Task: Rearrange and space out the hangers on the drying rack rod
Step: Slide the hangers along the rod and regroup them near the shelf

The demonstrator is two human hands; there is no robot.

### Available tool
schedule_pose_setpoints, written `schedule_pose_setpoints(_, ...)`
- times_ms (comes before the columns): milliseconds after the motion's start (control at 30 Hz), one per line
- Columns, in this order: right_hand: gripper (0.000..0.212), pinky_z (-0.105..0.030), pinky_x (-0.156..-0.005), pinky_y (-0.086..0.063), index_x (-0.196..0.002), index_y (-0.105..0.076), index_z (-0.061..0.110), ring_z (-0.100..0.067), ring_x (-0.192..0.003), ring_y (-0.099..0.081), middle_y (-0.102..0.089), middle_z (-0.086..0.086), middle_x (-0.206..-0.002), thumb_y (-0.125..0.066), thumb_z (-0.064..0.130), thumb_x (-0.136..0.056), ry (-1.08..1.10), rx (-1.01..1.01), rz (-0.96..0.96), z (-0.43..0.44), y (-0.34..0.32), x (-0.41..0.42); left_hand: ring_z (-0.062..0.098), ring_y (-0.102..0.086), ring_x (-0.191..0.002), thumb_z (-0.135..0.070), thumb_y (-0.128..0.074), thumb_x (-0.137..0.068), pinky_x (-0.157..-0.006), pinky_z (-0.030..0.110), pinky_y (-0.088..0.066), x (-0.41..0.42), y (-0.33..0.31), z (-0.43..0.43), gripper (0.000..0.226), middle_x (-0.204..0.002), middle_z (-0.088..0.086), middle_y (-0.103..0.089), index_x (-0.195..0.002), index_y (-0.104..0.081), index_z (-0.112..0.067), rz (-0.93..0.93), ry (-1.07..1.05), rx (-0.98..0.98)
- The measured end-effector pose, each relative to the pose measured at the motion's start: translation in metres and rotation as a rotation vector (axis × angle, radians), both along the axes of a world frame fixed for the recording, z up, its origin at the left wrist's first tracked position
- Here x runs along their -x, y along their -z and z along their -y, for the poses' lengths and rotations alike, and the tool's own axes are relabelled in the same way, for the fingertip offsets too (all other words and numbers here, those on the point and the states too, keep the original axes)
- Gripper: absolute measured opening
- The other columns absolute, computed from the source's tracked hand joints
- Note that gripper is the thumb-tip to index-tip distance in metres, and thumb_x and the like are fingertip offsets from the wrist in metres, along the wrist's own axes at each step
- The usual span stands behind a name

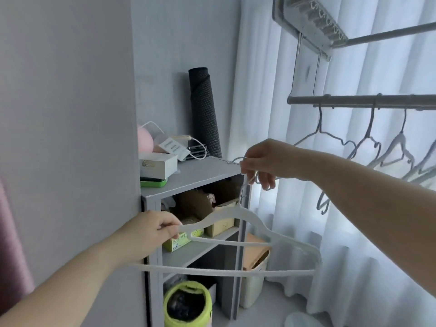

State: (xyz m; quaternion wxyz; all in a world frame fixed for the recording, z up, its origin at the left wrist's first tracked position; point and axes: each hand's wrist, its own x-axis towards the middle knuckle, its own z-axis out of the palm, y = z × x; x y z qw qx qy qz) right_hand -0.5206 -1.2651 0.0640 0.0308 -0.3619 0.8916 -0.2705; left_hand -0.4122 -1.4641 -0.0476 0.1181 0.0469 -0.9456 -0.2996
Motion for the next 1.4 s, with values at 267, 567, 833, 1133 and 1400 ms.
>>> schedule_pose_setpoints(267, 0.025, -0.017, -0.031, -0.044, -0.105, -0.05, 0.015, -0.008, -0.024, -0.045, -0.063, -0.004, -0.055, -0.039, -0.004, -0.092, 0.132, 0.17, 0.121, -0.014, -0.005, -0.032, 0.002, -0.041, -0.1, -0.02, -0.051, -0.091, -0.086, 0.019, -0.031, -0.018, -0.007, -0.019, 0.025, -0.104, -0.013, -0.049, -0.115, -0.057, -0.025, -0.294, -0.043, -0.104)
schedule_pose_setpoints(567, 0.024, -0.019, -0.035, -0.047, -0.095, -0.053, 0.004, -0.012, -0.026, -0.049, -0.058, -0.004, -0.039, -0.033, -0.008, -0.09, 0.16, 0.49, 0.356, -0.036, -0.006, -0.055, -0.001, -0.057, -0.098, -0.092, -0.033, -0.047, -0.071, 0.006, -0.041, -0.021, -0.006, -0.07, 0.086, -0.104, -0.022, -0.057, -0.114, -0.044, -0.04, -0.051, 0.305, -0.215)
schedule_pose_setpoints(833, 0.023, -0.02, -0.034, -0.049, -0.081, -0.051, 0.003, -0.012, -0.025, -0.048, -0.051, -0.013, -0.056, -0.034, -0.006, -0.091, 0.194, 0.668, 0.397, -0.042, 0.0, -0.053, 0.008, -0.058, -0.075, -0.034, -0.057, -0.086, -0.043, 0.01, -0.044, -0.016, -0.008, -0.115, 0.05, -0.098, -0.01, -0.056, -0.132, -0.037, -0.026, 0.033, 0.306, -0.164)
schedule_pose_setpoints(1133, 0.013, -0.026, -0.047, -0.05, -0.106, -0.051, 0.01, -0.017, -0.048, -0.062, -0.065, -0.008, -0.081, -0.044, 0.015, -0.096, 0.35, 0.423, 0.148, -0.063, 0.009, -0.019, 0.009, -0.058, -0.053, -0.013, -0.04, -0.094, -0.035, 0.01, -0.037, 0.008, -0.006, -0.103, 0.031, -0.107, -0.005, -0.059, -0.122, -0.051, -0.023, -0.028, 0.192, -0.092)
schedule_pose_setpoints(1400, 0.036, -0.033, -0.108, -0.023, -0.128, -0.05, 0.02, -0.022, -0.133, -0.032, -0.049, -0.002, -0.137, -0.039, 0.02, -0.094, 0.541, -0.415, -0.509, -0.1, 0.015, 0.033, 0.008, -0.059, -0.057, -0.014, -0.042, -0.094, -0.038, 0.013, -0.038, 0.047, -0.032, -0.105, 0.026, -0.098, -0.01, -0.058, -0.115, -0.051, -0.025, -0.021, 0.161, -0.113)
